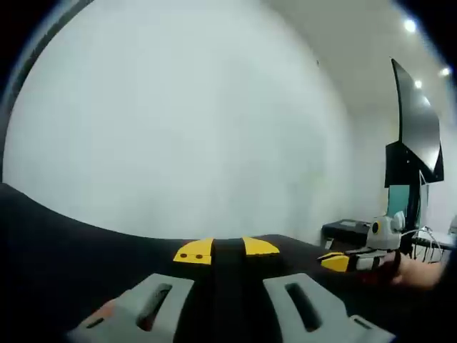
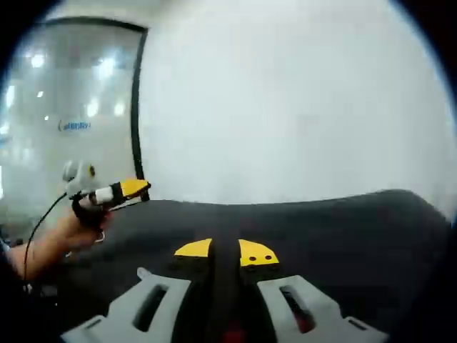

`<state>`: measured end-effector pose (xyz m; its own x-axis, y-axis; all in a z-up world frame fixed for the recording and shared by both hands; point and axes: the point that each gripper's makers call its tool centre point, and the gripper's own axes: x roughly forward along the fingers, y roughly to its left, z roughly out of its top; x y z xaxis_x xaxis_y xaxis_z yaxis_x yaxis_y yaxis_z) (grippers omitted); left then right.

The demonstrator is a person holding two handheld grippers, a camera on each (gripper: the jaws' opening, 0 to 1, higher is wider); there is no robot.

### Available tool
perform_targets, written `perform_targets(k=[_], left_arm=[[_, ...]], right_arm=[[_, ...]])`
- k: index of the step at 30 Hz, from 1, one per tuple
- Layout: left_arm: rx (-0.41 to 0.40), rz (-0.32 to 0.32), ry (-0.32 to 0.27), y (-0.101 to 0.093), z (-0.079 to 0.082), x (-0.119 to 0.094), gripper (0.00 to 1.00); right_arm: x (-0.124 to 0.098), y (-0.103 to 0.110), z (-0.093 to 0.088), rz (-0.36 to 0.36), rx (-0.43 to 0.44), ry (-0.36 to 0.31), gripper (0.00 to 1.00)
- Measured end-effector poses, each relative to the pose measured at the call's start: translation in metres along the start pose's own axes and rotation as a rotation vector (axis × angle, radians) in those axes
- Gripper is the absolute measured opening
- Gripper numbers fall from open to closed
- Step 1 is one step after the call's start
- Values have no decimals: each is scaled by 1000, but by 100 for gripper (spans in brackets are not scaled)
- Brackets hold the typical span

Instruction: Grab the wires, straighten them and put them on the rack

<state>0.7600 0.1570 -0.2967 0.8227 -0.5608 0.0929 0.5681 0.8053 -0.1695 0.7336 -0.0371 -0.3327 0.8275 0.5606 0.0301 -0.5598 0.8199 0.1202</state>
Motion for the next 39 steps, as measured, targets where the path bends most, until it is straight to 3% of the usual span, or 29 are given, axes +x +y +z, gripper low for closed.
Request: perform_targets(k=[1, 2, 4, 5, 7, 8, 10, 13, 15, 17, 19, 21, 23, 24, 25, 26, 28, 30, 32, 34, 37, 39], left_arm=[[14, 4, 8, -1, -2, 1, 16], [23, 3, 9, -2, -3, 2, 16], [66, -23, 9, -10, -4, 3, 17], [79, -75, -18, -22, 0, 3, 23], [36, -210, -171, -48, 24, 3, 40], [4, -223, -184, -53, 26, 1, 51], [39, -221, -175, -62, 26, -2, 50], [212, -231, -133, -68, 14, 0, 49], [195, -248, -139, -78, 11, -4, 50], [203, -215, -115, -81, 13, -10, 50], [192, -206, -127, -87, 22, -23, 49], [124, -173, -134, -89, 31, -44, 49], [-29, -74, -200, -83, 40, -73, 44], [-90, -80, -205, -89, 36, -89, 40], [-99, -86, -206, -92, 34, -99, 38], [-64, -76, -199, -92, 32, -113, 38], [60, 31, -183, -74, 30, -141, 39], [112, 88, -177, -57, 38, -169, 39], [198, 178, -154, -27, 58, -207, 40], [274, 268, -188, 1, 86, -244, 42], [332, 402, -131, 36, 100, -292, 43], [342, 488, -58, 60, 92, -316, 43]], right_arm=[[-1, -3, 5, -40, -81, -26, 10], [-1, -8, 4, -74, -101, -16, 10], [-2, -7, 3, -80, -69, -28, 12], [-2, -6, 3, -71, -48, -35, 13], [-1, -9, 7, -62, -30, -58, 17], [-1, -8, 10, -52, -17, -77, 17], [0, -7, 19, -19, 57, -136, 17], [0, -10, 19, 3, 135, -161, 16], [3, -17, 18, 8, 147, -161, 16], [-2, -17, 22, 3, 158, -179, 16], [1, -16, 23, 5, 190, -184, 16], [0, -12, 26, 20, 189, -194, 16], [-1, -7, 27, 20, 168, -184, 16], [-1, -6, 27, 19, 170, -182, 16], [1, -8, 30, 21, 175, -183, 16], [1, -5, 33, 27, 174, -189, 16], [-2, -1, 39, 36, 164, -206, 16], [-7, 4, 41, 40, 164, -212, 16], [-6, 2, 41, 39, 150, -209, 16], [-8, 5, 37, 25, 126, -191, 15], [-12, 0, 41, 15, 134, -203, 15], [-11, -2, 43, 9, 145, -203, 15]])
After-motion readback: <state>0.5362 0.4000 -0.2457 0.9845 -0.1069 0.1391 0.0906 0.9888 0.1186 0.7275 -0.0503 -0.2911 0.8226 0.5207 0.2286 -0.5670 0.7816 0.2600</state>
